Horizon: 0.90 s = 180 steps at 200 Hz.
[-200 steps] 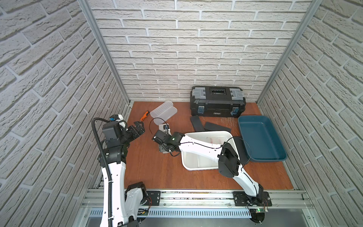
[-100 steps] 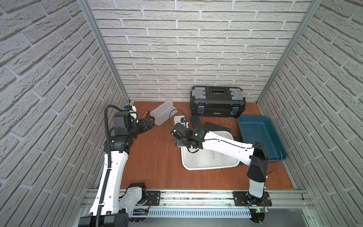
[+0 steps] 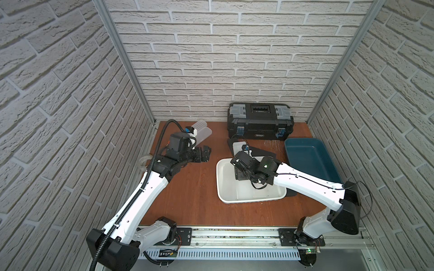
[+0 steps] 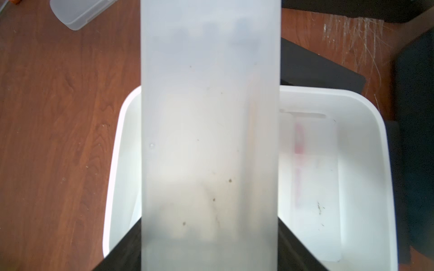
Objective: Place the pencil cases by color into the storage box
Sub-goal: Place the pencil case at the storage box.
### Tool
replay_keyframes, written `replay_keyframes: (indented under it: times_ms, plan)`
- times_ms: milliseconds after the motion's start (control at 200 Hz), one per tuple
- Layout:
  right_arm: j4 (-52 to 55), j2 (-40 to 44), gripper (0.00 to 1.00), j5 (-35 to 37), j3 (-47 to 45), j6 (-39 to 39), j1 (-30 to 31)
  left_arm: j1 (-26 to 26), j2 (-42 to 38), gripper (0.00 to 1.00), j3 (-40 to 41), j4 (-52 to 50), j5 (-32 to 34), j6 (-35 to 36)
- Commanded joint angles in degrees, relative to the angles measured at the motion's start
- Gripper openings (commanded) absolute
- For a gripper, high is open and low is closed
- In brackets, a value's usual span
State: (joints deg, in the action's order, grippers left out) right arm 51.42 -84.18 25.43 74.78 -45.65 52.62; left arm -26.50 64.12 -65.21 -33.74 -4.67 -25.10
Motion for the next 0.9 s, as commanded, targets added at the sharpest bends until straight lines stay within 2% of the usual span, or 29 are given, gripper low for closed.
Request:
replay_keyframes:
  times_ms: [0,195,420,895]
  plan:
    - [2.0,6.4,0.65,1.6,-3.4,0.3,-0.9,-4.3,1.5,0.98,-1.4,3.3,3.4,3.5]
    - [6.0,13.4,0.66,1.4,-9.1,0.6,-2.7,-10.7,4.7,0.98,-1.2,6.9,4.4,4.4]
    - [4.3,17.8,0.66,-0.1,-15.2,1.7,-4.7,-14.6,8.5,0.98,-1.1,9.7,4.8,5.0]
    - [-0.1,16.3,0.67,-4.3,-22.4,5.1,-11.8,-16.0,9.6,0.98,0.7,12.2,5.2,5.7]
